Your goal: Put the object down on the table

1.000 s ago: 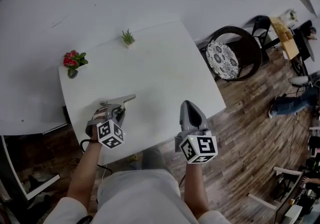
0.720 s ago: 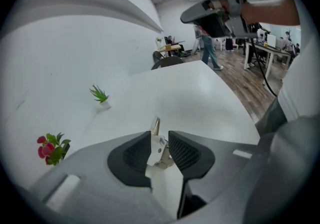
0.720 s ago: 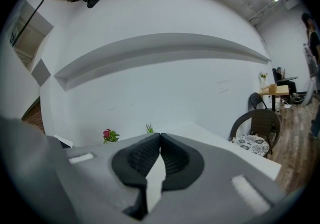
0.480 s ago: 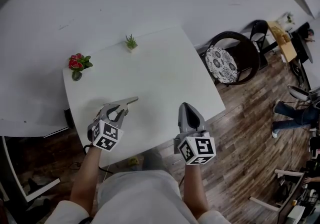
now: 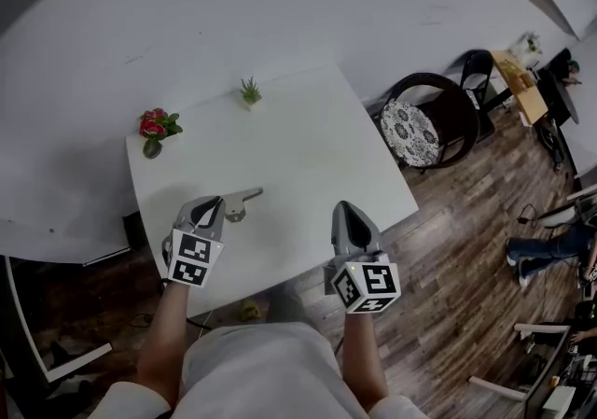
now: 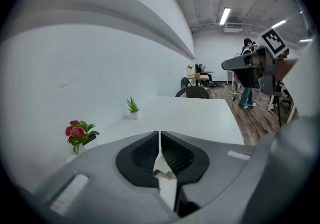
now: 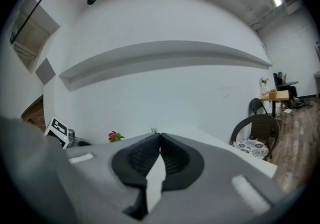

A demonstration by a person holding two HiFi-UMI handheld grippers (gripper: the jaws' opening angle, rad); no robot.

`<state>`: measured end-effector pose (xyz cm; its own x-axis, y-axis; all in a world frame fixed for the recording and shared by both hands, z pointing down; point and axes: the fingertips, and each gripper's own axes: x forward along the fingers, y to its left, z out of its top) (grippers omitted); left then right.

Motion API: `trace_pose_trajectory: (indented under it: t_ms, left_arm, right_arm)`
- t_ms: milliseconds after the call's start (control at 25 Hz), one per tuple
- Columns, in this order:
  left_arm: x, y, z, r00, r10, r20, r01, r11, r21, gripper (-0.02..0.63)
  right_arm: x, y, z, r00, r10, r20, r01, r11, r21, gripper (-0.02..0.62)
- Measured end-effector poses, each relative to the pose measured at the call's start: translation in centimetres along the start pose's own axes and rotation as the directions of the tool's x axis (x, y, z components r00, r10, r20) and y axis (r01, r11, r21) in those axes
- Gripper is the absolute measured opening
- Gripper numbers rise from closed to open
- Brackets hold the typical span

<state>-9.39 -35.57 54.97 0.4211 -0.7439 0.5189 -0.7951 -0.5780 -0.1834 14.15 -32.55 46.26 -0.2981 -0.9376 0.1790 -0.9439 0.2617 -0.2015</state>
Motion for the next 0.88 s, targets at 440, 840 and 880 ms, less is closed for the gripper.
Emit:
trace_pose_trajectory:
  t_ms: [440,840,880]
  left_arm:
    - [-4.4,2.0,3.2,0.989,0.085,0.122,-0.076,0.994,-0.078,0.009]
    - [-9.0,3.8,5.5,0.964,0.150,0.221,-0.121,0.983,-0.138,0.009]
    - [-9.4,4.0,5.7,0.961,0.155,0.228,-0.125,0.982,-0.140,0.009]
  right_arm:
    - [-1.9,1.3,0.9,1.000,0.004,0.016,-0.004,1.000,-0.025,0.003]
    - [-3.8,2.6,1.8,1.000,0.008,0.029,-0.007,0.999,-0.044,0.003]
    - [-3.9,2.8,1.9,0.999,0.009,0.032,-0.008,0.999,-0.046,0.003]
